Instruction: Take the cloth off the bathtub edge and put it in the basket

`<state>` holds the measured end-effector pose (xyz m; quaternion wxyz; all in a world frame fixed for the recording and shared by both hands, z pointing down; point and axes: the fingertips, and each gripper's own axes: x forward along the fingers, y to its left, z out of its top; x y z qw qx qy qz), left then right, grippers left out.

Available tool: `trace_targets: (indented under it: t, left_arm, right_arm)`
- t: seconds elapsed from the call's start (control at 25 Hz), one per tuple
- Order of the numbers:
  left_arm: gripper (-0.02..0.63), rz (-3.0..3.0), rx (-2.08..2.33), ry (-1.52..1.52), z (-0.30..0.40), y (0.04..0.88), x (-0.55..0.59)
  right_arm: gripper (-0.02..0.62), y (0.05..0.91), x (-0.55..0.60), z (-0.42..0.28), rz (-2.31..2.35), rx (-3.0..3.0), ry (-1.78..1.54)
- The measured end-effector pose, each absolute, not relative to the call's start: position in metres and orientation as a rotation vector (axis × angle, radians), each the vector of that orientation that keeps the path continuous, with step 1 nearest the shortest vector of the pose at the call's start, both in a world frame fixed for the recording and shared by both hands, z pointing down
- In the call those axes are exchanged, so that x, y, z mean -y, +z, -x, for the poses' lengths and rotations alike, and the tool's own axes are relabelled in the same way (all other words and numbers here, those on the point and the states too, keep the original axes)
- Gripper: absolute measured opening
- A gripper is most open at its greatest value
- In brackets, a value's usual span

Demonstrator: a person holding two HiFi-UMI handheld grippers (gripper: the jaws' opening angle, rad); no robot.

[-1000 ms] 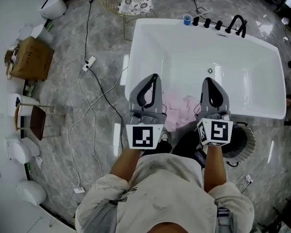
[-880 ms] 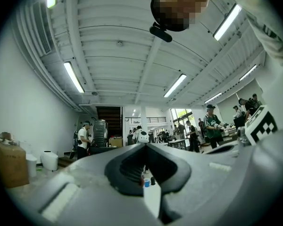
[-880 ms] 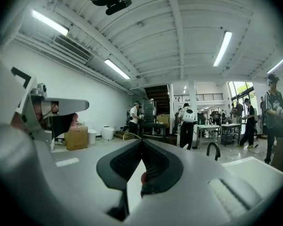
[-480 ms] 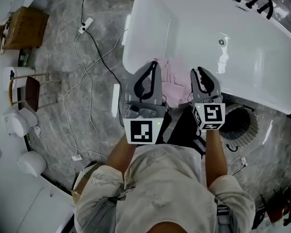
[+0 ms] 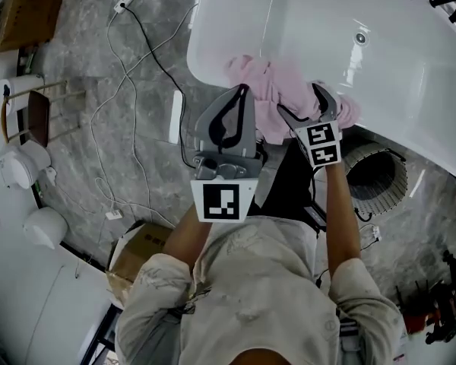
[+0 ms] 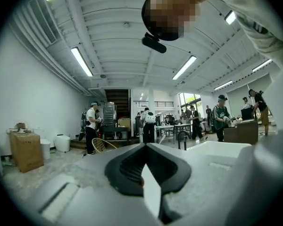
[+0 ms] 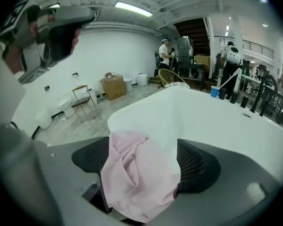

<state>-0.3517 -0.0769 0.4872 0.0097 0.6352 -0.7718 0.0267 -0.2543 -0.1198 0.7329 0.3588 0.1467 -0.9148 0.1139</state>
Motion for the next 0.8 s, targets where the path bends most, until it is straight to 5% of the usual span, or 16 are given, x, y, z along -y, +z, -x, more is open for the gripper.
trace_targets:
  t: [0.4, 0.68, 0.8]
  left_arm:
    - [0.002, -1.941, 2.352, 0.128, 0.348, 0.527, 0.067]
    - [0.002, -1.895, 2.349, 0.108, 0.351, 0.539, 0.064]
    - [0.002, -1.900, 2.343, 0.113, 0.351, 0.538, 0.064]
  right_arm:
    - [0.552, 0.854, 0.090, 0.243, -0.093, 2.009, 0.125]
    - [0.541, 0.892, 0.083, 0.248, -0.092, 1.954, 0.136]
    - [0.485, 0.893, 0.082, 0.247, -0.099, 1.951, 0.056]
